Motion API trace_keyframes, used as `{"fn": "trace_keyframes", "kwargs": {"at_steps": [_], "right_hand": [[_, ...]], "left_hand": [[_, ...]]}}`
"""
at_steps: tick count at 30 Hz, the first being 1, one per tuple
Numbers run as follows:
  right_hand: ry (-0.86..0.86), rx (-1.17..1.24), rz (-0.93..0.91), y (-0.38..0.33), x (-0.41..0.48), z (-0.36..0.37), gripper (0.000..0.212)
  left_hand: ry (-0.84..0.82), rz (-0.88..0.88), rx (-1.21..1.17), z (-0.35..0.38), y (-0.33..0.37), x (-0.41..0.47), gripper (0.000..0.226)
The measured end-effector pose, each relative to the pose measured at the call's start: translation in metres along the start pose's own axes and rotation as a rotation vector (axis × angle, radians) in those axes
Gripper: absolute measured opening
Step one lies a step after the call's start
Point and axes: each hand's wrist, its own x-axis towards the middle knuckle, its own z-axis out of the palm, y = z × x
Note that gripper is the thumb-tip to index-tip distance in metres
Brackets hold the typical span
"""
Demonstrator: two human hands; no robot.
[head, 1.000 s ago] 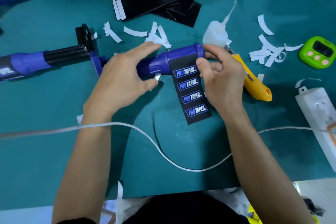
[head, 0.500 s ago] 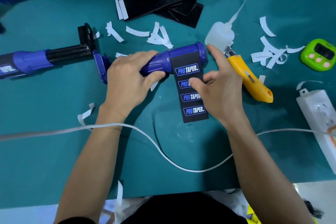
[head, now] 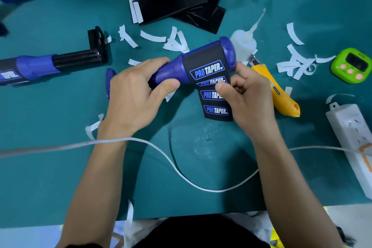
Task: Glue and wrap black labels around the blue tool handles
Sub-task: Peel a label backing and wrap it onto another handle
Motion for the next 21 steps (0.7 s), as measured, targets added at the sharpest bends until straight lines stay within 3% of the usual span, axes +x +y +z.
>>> {"fn": "trace_keyframes", "kwargs": {"at_steps": [2, 6, 11, 14, 17, 21], "right_hand": [[-0.052, 0.056, 0.026, -0.001, 0.001, -0.004, 0.019], [-0.112, 0.051, 0.071, -0.005, 0.007, -0.005, 0.022], [-0.081, 0.183, -0.063, -0.024, 0.013, 0.000, 0.019], [-0.022, 0.227, -0.166, -0.033, 0.013, 0.005, 0.016], [0.060, 0.307, -0.218, -0.046, 0.014, 0.009, 0.035], [0.044, 0.426, -0.295, -0.074, 0.020, 0.013, 0.058]], "left_hand": [[-0.027, -0.019, -0.001, -0.004, 0.001, -0.001, 0.041], [-0.078, -0.092, -0.005, -0.010, 0.000, -0.003, 0.040], [-0.202, -0.135, -0.245, -0.021, 0.006, 0.000, 0.035], [-0.286, -0.105, -0.453, -0.028, 0.011, 0.002, 0.040], [-0.427, -0.120, -0.708, -0.027, 0.014, 0.001, 0.057], [-0.640, -0.340, -1.145, -0.009, 0.020, -0.001, 0.067]]}}
